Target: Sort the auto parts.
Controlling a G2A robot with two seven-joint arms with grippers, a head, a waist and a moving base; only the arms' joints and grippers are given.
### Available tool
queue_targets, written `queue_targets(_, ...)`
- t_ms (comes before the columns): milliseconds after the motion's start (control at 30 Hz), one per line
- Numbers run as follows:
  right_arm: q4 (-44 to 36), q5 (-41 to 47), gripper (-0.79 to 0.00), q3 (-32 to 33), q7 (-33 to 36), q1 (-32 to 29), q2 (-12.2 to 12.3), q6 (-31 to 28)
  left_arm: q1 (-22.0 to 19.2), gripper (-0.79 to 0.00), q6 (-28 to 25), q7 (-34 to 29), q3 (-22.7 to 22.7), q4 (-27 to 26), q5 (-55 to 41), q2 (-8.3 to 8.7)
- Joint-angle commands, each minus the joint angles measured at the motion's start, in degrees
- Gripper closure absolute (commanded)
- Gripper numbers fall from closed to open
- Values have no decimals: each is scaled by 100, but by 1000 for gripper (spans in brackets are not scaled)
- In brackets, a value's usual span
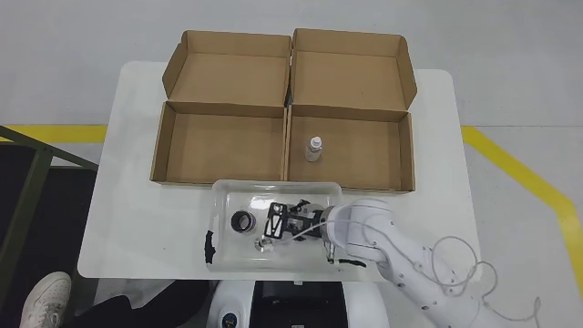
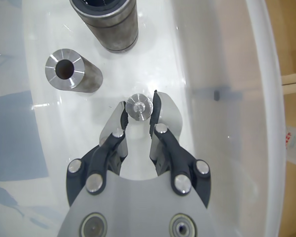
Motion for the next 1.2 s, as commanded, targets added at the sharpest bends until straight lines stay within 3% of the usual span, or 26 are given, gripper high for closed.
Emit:
queue_targets(0, -89, 27, 0, 28, -47, -35, 11, -22, 0, -785, 0, 0, 0, 0, 0, 0)
queue_targets(333, -1010, 97, 0, 514, -515, -480, 151, -65, 0, -785, 0, 0, 0, 0, 0, 0)
queue_targets(833, -1986, 459, 0, 1732, -3144, -1215, 316, -14, 0, -785, 0, 0, 0, 0, 0, 0)
queue_targets(1033, -1840, 1142, 0, 1987, -4209, -1290, 330, -427, 0, -785, 0, 0, 0, 0, 0, 0)
queue_targets(1167, -1697, 1547, 0, 2177, -4492, -1179, 338, -635, 0, -785, 0, 0, 0, 0, 0, 0)
